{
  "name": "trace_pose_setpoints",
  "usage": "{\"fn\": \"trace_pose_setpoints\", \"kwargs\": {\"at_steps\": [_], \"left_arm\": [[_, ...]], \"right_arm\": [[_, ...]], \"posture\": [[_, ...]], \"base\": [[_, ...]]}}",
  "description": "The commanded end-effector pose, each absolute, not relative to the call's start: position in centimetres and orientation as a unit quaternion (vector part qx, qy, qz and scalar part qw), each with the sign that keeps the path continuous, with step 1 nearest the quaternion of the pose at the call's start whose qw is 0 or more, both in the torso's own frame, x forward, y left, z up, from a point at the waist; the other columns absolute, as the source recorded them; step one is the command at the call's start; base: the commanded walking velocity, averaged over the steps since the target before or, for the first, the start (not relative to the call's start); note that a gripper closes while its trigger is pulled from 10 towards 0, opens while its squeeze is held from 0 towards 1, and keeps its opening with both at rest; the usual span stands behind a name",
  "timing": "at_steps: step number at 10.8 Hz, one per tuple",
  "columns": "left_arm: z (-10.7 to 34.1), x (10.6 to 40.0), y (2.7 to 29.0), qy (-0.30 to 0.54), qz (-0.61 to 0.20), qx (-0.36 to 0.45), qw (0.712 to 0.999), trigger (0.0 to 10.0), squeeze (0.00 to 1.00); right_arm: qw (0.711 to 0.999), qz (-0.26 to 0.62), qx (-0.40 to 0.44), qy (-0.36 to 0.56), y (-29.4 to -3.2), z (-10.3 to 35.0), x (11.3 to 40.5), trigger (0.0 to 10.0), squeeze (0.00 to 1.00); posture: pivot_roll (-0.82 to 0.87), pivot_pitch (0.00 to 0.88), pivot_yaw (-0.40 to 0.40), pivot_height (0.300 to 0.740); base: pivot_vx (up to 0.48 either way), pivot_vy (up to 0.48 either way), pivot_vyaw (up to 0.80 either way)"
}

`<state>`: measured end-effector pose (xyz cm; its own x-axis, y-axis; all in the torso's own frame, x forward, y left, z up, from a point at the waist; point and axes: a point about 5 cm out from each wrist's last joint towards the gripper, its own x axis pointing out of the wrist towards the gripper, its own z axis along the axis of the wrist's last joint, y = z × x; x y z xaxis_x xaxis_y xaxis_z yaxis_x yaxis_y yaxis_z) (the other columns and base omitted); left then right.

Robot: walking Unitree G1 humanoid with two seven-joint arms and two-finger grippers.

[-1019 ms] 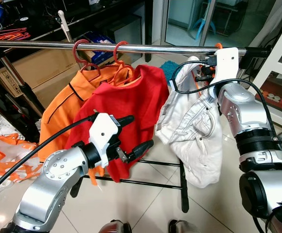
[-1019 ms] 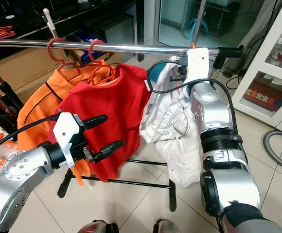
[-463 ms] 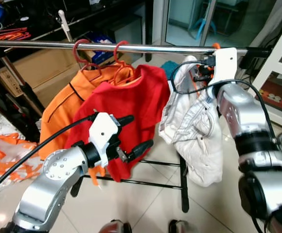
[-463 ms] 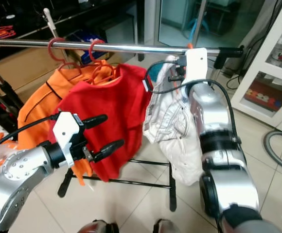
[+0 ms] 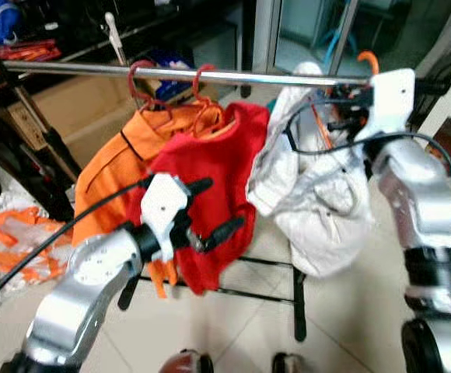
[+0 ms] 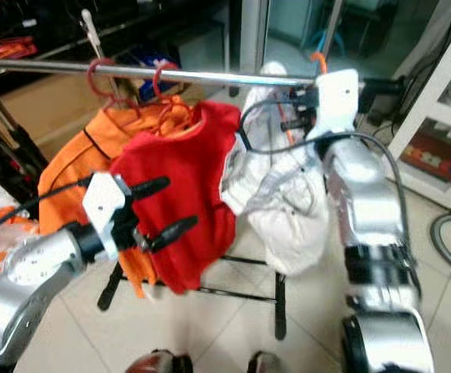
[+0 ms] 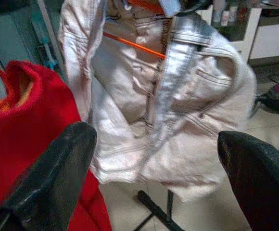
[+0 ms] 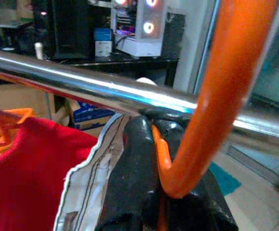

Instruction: Hang hanger

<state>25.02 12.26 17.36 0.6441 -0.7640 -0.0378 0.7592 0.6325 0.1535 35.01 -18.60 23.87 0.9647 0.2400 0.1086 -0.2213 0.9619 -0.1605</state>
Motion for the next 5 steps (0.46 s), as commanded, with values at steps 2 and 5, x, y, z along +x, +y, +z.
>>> {"fn": "trace_pose_setpoints", "kwargs": {"at_steps": [2,5], "left_arm": [[17.7,25.9,12.3,-0.013,-0.407,0.092,0.909,10.0,0.0],[19.1,27.7,12.2,-0.026,-0.393,0.077,0.916,10.0,1.0]], "right_arm": [[0.978,0.159,-0.123,-0.062,-18.4,24.7,33.3,0.0,0.0],[0.973,0.179,-0.148,-0.003,-18.9,22.4,30.6,0.0,0.0]], "posture": [[-0.03,0.081,0.083,0.74],[-0.03,0.101,0.08,0.74]], "base": [[0.0,0.0,0.0],[0.0,0.0,0.0]]}}
